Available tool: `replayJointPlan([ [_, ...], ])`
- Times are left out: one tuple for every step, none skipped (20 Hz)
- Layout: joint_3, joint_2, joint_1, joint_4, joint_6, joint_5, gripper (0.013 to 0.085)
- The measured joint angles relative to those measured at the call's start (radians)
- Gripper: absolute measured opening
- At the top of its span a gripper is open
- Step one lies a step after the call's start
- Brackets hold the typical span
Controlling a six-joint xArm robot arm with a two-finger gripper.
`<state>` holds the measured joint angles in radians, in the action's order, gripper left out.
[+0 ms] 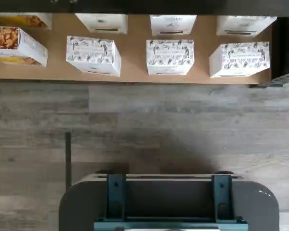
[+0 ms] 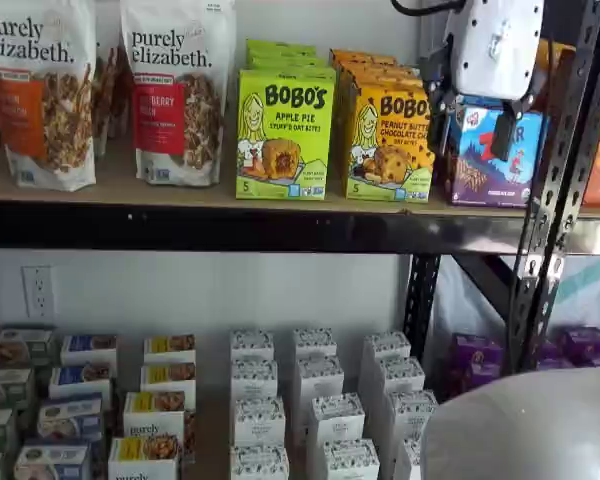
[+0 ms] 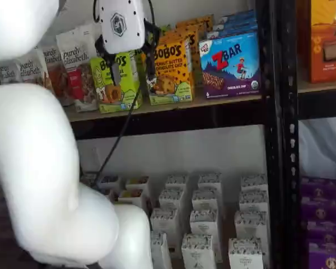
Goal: Pick up the orange box on the top shelf, the fifth box from the left
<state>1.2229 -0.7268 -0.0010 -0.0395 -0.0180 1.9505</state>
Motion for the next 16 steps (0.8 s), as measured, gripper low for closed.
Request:
replayJointPlan([
  [0.007, 0.008, -0.005, -0.008, 0.001, 0.014, 0.085],
  [0.042, 0.044, -0.033, -0.045, 0.007, 0.078, 0.085],
  [0.059, 0.065, -0.054, -0.074, 0.013, 0.116, 0.085],
  [0.063, 0.069, -0.062, -0.087, 0.015, 0.127, 0.085],
  [0.065, 0.069, -0.064, -0.092, 0.016, 0.131, 0.085],
  [0.064, 0.069, -0.065, -0.093, 0.017, 0.132, 0.085],
  [0.064, 0.069, -0.065, -0.094, 0.017, 0.132, 0.085],
  [0.063, 0.067, -0.065, -0.093, 0.017, 0.13, 0.085],
  [0.06, 0.064, -0.062, -0.088, 0.018, 0.125, 0.085],
  [0.057, 0.061, -0.059, -0.083, 0.018, 0.118, 0.085],
  [0.053, 0.058, -0.056, -0.075, 0.019, 0.108, 0.085],
  [0.048, 0.055, -0.053, -0.069, 0.021, 0.097, 0.085],
  [0.042, 0.051, -0.051, -0.063, 0.022, 0.083, 0.085],
  [0.034, 0.046, -0.042, -0.045, 0.022, 0.061, 0.085],
  [0.025, 0.041, -0.033, -0.028, 0.022, 0.038, 0.085],
  [0.019, 0.039, -0.029, -0.017, 0.023, 0.02, 0.085],
])
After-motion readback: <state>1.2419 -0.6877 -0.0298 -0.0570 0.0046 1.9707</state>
